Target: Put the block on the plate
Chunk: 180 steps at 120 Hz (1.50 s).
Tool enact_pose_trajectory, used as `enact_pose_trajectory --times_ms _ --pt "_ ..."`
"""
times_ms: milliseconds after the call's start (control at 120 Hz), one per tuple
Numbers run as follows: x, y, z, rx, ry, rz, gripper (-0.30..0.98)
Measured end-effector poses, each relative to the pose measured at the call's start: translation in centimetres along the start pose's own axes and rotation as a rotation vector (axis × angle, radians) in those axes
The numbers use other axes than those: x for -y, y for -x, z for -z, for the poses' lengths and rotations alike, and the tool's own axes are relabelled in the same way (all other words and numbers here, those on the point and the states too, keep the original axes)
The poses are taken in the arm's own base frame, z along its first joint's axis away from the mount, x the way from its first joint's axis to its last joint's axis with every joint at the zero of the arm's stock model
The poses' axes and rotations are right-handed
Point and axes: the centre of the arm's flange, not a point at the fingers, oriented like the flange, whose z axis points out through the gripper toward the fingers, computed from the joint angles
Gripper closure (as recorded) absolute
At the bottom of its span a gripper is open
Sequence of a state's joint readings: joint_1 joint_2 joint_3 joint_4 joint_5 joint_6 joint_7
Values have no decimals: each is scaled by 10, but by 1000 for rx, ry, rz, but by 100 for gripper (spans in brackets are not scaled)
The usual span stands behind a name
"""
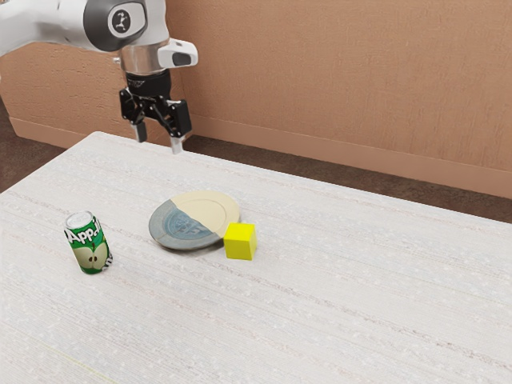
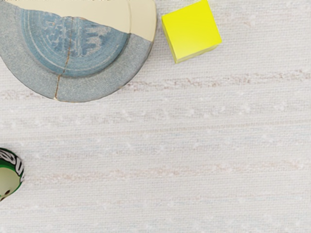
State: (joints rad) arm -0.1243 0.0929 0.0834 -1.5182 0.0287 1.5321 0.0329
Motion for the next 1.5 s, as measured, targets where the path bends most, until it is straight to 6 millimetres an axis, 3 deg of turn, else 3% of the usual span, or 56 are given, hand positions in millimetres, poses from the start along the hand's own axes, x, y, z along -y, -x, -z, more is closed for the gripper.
enact_pose_trajectory --times_ms 133,275,417,567,725,1117,1250,1500 --pt "-4 -3 -2 -6 9 -23 0" --pt "-6 -32 -38 5 12 42 0" --pt "-6 -51 -62 -9 17 171 0" --pt "-32 -72 -90 -17 27 305 0" --pt "-38 -89 -117 -29 37 491 0" --pt "-61 -102 -132 -46 74 892 0" --pt "-84 -102 -131 -60 64 986 0" --pt "-95 -119 -162 -37 65 1187 0"
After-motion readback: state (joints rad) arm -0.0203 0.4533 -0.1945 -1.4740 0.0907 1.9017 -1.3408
